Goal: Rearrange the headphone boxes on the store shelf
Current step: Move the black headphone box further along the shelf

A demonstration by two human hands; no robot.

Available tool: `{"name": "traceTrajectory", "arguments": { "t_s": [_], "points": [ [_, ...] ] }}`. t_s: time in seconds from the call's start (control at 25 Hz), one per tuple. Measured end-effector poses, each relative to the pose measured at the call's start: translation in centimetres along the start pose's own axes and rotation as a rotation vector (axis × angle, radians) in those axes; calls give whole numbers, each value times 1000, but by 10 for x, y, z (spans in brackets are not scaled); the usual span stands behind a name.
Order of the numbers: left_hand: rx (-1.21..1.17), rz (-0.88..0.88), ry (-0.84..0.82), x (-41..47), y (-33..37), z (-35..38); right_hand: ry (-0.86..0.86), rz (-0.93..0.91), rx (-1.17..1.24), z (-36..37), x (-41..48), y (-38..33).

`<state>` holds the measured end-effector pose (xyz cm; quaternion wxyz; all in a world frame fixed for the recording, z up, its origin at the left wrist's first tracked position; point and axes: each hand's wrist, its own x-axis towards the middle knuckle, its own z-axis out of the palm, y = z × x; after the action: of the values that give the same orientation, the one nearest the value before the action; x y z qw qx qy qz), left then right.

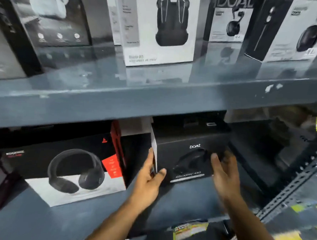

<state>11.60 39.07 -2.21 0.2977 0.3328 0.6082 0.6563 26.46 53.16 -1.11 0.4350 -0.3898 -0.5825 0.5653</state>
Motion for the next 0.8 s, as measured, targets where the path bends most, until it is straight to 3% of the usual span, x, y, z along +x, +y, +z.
{"name": "traceTrajectory", "arguments": {
  "t_s": [0.12,0.2,0.28,0.36,0.44,0.56,0.8],
  "points": [
    [-5,-22,36,7,-9,-2,83,-22,-9,-1,12,-1],
    [69,-37,52,12,-16,-9,120,39,154,1,29,-15],
    [182,-51,37,20,-20,-10,-29,201,411,6,51,-24],
    [246,-60,51,30,-23,-4,-148,363,520,11,67,-22],
    [244,-39,81,38,-24,-1,-176,379,484,11,79,0],
    [238,-19,100,45,-22,0,-47,347,466,8,93,29],
    [211,-27,149,39,-28,3,2,307,453,9,94,32]
  ]
}}
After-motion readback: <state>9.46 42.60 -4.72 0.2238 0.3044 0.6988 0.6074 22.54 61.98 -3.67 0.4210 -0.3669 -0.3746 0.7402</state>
